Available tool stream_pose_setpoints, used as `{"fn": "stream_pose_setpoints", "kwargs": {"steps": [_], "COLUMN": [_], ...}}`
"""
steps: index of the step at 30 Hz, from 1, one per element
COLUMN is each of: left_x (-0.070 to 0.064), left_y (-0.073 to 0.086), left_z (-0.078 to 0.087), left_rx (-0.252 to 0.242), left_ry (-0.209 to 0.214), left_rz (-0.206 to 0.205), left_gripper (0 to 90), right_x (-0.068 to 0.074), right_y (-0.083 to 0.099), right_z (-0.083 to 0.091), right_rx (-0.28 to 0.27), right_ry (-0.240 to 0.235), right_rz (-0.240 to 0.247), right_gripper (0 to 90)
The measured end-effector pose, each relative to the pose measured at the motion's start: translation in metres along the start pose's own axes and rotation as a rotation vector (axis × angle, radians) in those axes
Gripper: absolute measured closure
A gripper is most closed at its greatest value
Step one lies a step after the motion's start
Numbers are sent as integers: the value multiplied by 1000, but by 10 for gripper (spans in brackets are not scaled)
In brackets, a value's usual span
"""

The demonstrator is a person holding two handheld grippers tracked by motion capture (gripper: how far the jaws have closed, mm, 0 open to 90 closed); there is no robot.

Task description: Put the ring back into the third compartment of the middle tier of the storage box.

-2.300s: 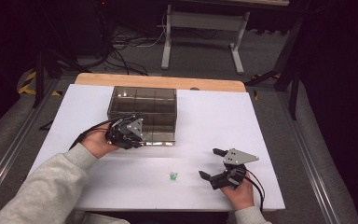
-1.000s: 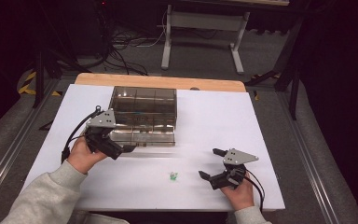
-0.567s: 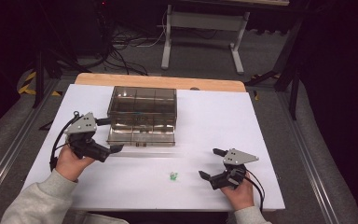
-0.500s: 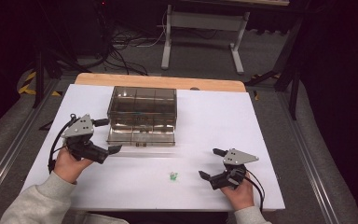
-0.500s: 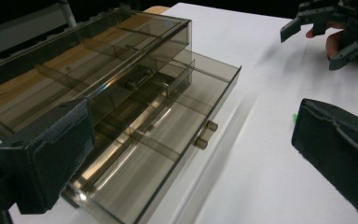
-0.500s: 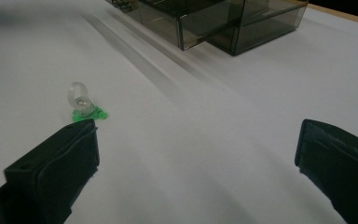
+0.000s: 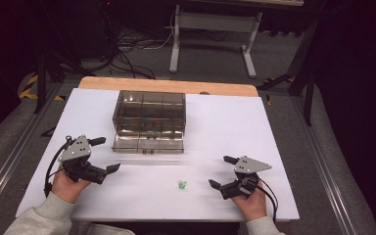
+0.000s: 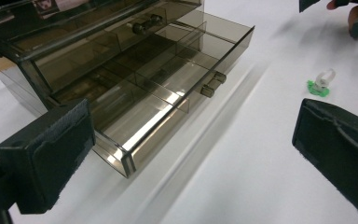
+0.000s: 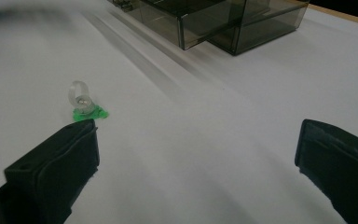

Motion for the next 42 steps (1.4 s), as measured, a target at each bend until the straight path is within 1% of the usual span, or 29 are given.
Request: {"fn": "stream_pose_setpoints", "kwargs": {"steps": [1,4,5,7,8,9,11,14,15,16,17,21,23,24,25,27,28,29,30,34,38,39,42], "left_x": [0,0,0,0,1,2,2,3,4,4,3,2,3,4,5,7,6,7,7,7,8,8,8], "left_y": [0,7,11,12,14,18,19,21,23,24,24,23,24,24,24,24,24,24,24,24,23,23,23], "left_z": [0,2,3,3,4,4,5,4,2,2,1,-1,-2,-2,-1,0,0,0,0,0,1,0,0], "left_rx": [0,-16,-25,-26,-36,-44,-42,-48,-44,-35,-40,-44,-38,-41,-43,-53,-55,-55,-56,-60,-67,-64,-64], "left_ry": [0,-12,7,7,7,-2,-10,-8,-11,-2,7,10,6,5,8,4,12,15,13,11,2,8,4], "left_rz": [0,3,22,30,32,30,24,22,26,38,42,39,46,48,61,57,66,67,60,59,53,56,56], "left_gripper": [2,2,2,2,2,2,2,2,2,2,2,2,2,2,2,2,2,2,1,2,2,2,2], "right_x": [0,1,0,1,1,1,1,1,1,2,2,2,2,3,3,5,5,5,6,8,9,10,14], "right_y": [0,0,0,0,0,0,0,0,0,0,0,-1,-1,-2,-2,-3,-3,-3,-4,-6,-8,-9,-13], "right_z": [0,0,0,0,0,0,0,-1,-1,-1,-1,0,1,1,1,0,0,0,-1,-2,-3,-4,-7], "right_rx": [0,-4,-4,-4,-4,-3,0,4,6,6,5,-3,-5,-3,0,3,6,6,17,27,23,21,26], "right_ry": [0,-1,1,0,1,0,-2,-2,-1,-2,-3,-4,-5,-6,-4,-3,-4,-4,-2,-3,-4,-8,-20], "right_rz": [0,1,3,4,4,5,5,9,10,11,11,14,18,18,18,29,33,33,39,37,32,30,33], "right_gripper": [1,1,2,2,2,2,2,3,2,2,2,2,1,1,1,2,3,3,2,2,1,2,4]}}
Point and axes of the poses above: each handheld gripper's, and its own axes: z roughly backward along the jaws, y roughly out of its underside, x roughly to its left, the point moved 3 cm from there along -z, roughly forward along the jaws, and after that the axes turned 5 degrees about z, right-handed, at the moved point
